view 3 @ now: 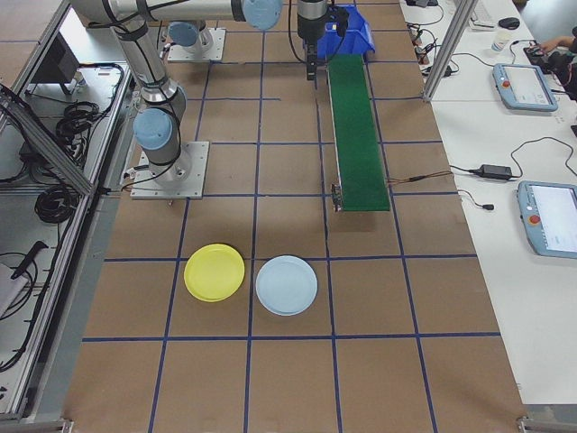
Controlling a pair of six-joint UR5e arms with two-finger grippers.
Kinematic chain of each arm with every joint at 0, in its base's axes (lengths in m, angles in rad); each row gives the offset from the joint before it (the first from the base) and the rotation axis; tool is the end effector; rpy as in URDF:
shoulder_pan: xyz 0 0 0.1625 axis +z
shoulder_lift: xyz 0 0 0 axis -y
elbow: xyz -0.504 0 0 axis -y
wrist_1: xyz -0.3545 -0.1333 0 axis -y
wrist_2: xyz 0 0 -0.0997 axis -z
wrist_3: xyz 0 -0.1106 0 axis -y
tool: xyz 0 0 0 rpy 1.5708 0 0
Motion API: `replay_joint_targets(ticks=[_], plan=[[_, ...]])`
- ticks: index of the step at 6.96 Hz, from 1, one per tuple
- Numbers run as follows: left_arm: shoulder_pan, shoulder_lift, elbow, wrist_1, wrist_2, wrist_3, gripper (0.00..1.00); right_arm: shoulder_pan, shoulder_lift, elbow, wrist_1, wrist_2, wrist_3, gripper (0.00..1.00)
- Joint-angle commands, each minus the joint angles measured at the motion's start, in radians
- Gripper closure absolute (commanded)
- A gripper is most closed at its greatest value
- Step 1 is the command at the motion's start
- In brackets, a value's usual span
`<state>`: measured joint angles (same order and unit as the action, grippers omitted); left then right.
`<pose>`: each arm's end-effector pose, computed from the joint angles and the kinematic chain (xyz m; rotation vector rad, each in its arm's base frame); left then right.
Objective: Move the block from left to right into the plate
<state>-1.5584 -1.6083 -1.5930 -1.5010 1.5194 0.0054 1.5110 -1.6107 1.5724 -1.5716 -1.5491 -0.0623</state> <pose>-0.1331 -0.4753 0.5355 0.0104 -3.0902 0.0163 0.1093 -0.4454 0.5731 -0.0046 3.1217 -0.0630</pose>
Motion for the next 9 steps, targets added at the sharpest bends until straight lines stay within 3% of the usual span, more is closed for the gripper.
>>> replay_joint_targets(ticks=[1,3,5,8,9], plan=[[0.012,-0.005,0.004,0.004,0.002,0.007,0.00,0.000,0.000,0.000,0.001,0.000,-0.001,0.00],[0.056,-0.034,-0.007,0.059,-0.002,0.103,0.00,0.000,0.000,0.000,0.001,0.000,0.001,0.00],[0.095,-0.140,-0.015,0.137,-0.004,0.123,0.00,0.000,0.000,0.000,-0.001,0.000,0.001,0.00],[0.184,-0.209,-0.050,0.209,0.001,0.125,0.00,0.000,0.000,0.000,-0.001,0.001,0.001,0.00],[0.184,-0.238,-0.079,0.290,-0.001,0.126,0.00,0.000,0.000,0.000,-0.001,0.001,0.001,0.00]])
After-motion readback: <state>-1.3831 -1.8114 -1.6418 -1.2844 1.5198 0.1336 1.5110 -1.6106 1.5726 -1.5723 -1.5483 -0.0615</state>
